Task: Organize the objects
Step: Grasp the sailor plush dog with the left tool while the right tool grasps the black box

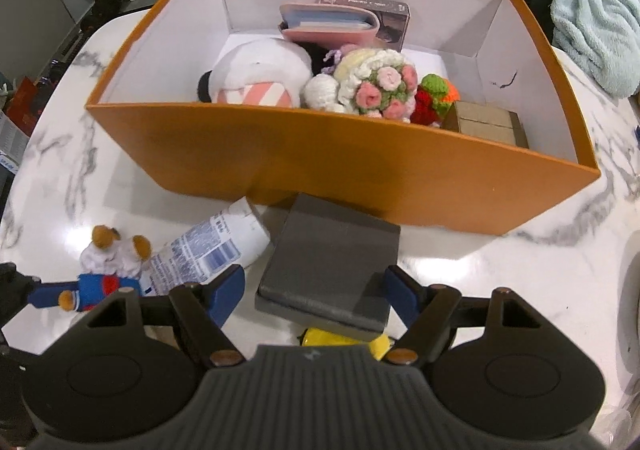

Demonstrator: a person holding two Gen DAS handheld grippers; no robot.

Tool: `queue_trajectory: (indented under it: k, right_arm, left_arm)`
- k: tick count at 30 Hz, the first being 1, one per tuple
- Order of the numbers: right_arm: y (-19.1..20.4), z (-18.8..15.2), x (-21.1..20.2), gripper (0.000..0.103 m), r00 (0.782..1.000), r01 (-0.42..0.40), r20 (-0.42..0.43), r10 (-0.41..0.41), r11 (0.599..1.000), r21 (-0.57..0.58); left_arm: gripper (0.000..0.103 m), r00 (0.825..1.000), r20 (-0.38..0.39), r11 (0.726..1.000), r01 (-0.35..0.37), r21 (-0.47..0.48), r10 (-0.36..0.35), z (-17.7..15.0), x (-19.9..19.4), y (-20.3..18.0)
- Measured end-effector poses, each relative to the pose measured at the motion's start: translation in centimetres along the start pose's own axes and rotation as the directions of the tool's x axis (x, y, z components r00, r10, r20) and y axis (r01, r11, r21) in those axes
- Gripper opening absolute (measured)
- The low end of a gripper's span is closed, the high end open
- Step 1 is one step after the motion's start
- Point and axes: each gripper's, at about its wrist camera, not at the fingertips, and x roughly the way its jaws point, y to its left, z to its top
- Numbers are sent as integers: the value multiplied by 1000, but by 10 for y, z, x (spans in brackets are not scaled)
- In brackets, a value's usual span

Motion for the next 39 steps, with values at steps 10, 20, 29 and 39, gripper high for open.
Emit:
queue_trajectory:
  k: [10, 20, 29, 39]
  right_arm:
    - [-11, 9, 17, 78, 999, 33, -13, -32, 998, 55]
    - [-19, 9, 29, 78, 1000, 21, -11, -20, 995, 102]
    - [-24, 10, 26, 77, 1000, 10, 0, -10, 992, 127]
    - [-28, 8, 1, 77, 998, 2, 58, -11, 990, 144]
  left_arm:
    - [88, 999, -27, 999, -20, 27, 20, 0, 18, -5]
    - [81, 1000, -3, 998, -30, 49, 30, 4, 19, -6]
    - [69, 1000, -16, 998, 23, 58, -22, -1, 14, -8]
    - [69, 998, 24, 997, 49, 66, -51, -4, -9, -8]
